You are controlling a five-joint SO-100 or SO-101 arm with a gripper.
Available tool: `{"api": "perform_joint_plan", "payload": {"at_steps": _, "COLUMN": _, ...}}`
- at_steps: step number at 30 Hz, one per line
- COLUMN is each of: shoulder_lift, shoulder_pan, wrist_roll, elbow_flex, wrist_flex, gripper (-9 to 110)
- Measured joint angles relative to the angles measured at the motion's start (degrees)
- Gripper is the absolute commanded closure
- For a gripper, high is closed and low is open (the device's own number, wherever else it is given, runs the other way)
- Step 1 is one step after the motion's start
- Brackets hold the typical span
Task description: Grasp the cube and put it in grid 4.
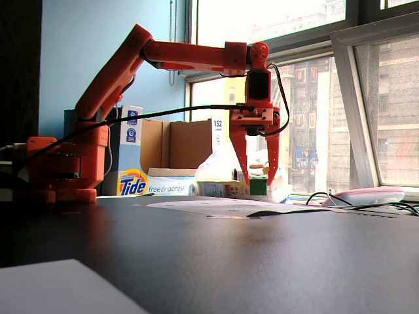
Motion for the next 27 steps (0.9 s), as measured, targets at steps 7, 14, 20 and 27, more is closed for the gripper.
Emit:
{"api": "perform_joint_plan", "payload": {"at_steps": 7, "shoulder_lift": -1.0, "shoulder_pan": 0.3, "wrist_roll": 0.0, "elbow_flex": 0.0, "wrist_flex": -1.3, "gripper": 101}}
{"api": "perform_joint_plan", "payload": {"at_steps": 14, "shoulder_lift": -1.6, "shoulder_pan": 0.6, "wrist_roll": -2.6, "elbow_flex": 0.0, "wrist_flex": -1.9, "gripper": 82}}
{"api": "perform_joint_plan", "payload": {"at_steps": 20, "shoulder_lift": -1.6, "shoulder_pan": 0.6, "wrist_roll": -2.6, "elbow_flex": 0.0, "wrist_flex": -1.9, "gripper": 74}}
{"api": "perform_joint_plan", "payload": {"at_steps": 27, "shoulder_lift": -1.4, "shoulder_pan": 1.2, "wrist_roll": -3.1, "elbow_flex": -0.1, "wrist_flex": -1.9, "gripper": 73}}
